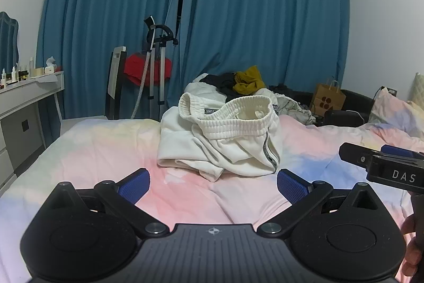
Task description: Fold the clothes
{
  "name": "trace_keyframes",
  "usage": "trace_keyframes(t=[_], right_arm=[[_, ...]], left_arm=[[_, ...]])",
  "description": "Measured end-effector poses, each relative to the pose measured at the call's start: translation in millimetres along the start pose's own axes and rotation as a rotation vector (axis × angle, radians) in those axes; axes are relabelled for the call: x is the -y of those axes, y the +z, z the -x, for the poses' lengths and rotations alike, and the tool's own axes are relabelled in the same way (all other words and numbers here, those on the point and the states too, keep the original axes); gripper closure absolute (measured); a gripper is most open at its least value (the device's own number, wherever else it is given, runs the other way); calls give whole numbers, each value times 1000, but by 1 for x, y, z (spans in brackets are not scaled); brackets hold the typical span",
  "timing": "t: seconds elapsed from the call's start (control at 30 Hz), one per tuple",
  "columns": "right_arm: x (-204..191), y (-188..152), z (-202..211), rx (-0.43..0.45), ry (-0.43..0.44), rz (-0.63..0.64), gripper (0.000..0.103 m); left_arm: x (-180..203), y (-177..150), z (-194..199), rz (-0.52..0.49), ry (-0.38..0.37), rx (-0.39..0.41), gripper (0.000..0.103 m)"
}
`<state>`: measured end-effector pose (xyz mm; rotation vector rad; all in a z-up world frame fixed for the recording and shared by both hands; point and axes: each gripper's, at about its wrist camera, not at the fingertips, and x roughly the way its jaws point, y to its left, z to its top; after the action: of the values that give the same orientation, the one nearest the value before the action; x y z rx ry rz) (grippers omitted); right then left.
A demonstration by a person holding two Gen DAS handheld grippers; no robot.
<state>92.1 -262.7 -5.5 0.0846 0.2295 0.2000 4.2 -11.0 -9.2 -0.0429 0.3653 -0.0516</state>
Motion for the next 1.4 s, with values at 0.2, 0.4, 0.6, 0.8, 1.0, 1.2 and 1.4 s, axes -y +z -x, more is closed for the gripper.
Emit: trace_keyframes(t=[0.2, 0.4, 0.6, 0.8, 1.0, 1.2, 1.4], right_arm=[[1, -2, -1, -26, 0, -28, 0], [3, -5, -5, -41, 3, -44, 0], [6, -7, -20, -73, 3, -68, 0], [15, 16, -70, -120, -27, -109, 0], [16, 51, -152, -153, -50, -165, 2], [6, 66, -241, -213, -112, -156, 10], [8, 46, -287, -323, -237, -84, 59]], left_arm=[[-2, 0, -3, 13, 15, 2, 0], [-5, 1, -5, 19, 26, -12, 0], [-12, 4, -8, 42, 41, -26, 0], [-35, 6, -17, 134, 41, -46, 0], [-72, 4, -48, 298, -53, -82, 0], [-99, -7, -84, 347, -53, -118, 0], [-117, -16, -118, 416, -86, -149, 0]])
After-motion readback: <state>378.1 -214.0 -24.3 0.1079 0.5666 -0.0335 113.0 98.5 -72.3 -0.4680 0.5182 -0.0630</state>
